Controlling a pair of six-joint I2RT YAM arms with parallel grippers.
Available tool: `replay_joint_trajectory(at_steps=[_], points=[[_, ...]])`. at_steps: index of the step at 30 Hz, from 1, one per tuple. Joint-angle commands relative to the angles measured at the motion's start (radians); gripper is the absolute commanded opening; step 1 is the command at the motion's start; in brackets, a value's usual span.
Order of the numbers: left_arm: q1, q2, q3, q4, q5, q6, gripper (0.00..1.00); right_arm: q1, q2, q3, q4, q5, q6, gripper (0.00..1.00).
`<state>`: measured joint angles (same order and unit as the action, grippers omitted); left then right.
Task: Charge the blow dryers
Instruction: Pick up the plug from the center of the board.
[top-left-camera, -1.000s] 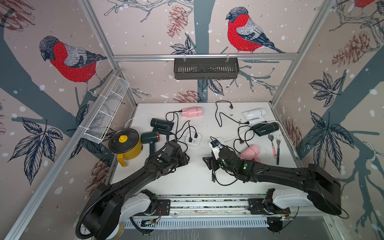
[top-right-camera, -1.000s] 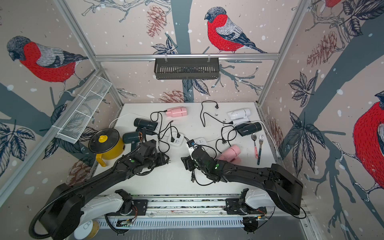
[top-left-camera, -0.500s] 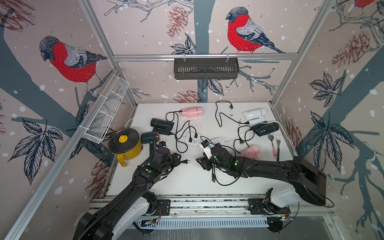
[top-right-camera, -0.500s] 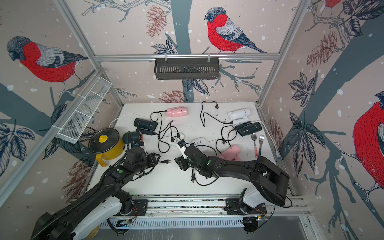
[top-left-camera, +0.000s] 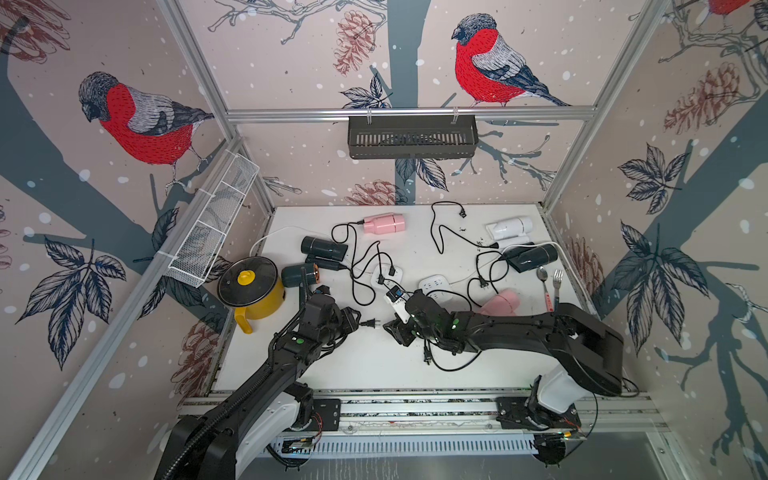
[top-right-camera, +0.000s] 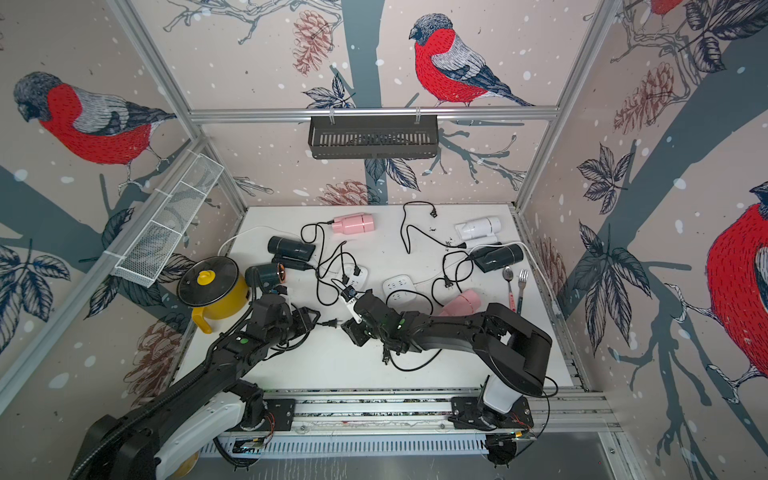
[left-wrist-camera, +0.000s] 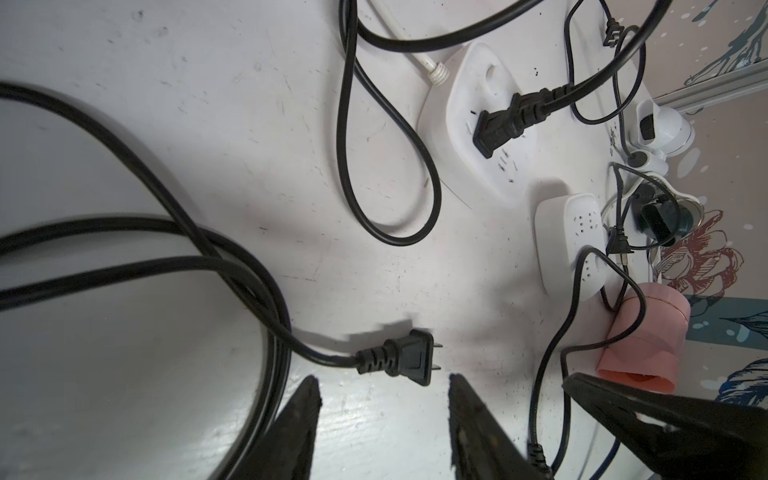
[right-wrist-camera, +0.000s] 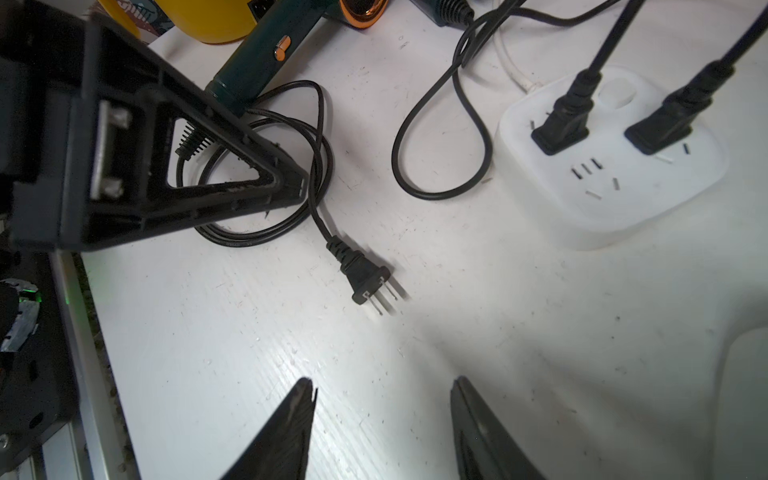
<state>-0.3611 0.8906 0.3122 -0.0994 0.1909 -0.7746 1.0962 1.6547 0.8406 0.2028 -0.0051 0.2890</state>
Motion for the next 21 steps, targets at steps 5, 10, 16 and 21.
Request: replay_joint_trajectory(at_steps=[5,10,16,21], points=[[0.004,0.014,-0.028,0.072,0.030,-0.020,0.51,0.007,0.150,0.125,-0.013,-0.037,-0.064,0.52],[0.004,0.033,-0.034,0.069,0.048,-0.014,0.51,0.018,0.224,0.178,-0.006,-0.013,-0.078,0.51],[0.004,0.047,-0.049,0.076,0.056,-0.023,0.52,0.023,0.281,0.215,-0.022,0.008,-0.098,0.52],[0.004,0.064,-0.049,0.086,0.077,-0.020,0.54,0.024,0.314,0.244,-0.039,0.021,-0.122,0.52]])
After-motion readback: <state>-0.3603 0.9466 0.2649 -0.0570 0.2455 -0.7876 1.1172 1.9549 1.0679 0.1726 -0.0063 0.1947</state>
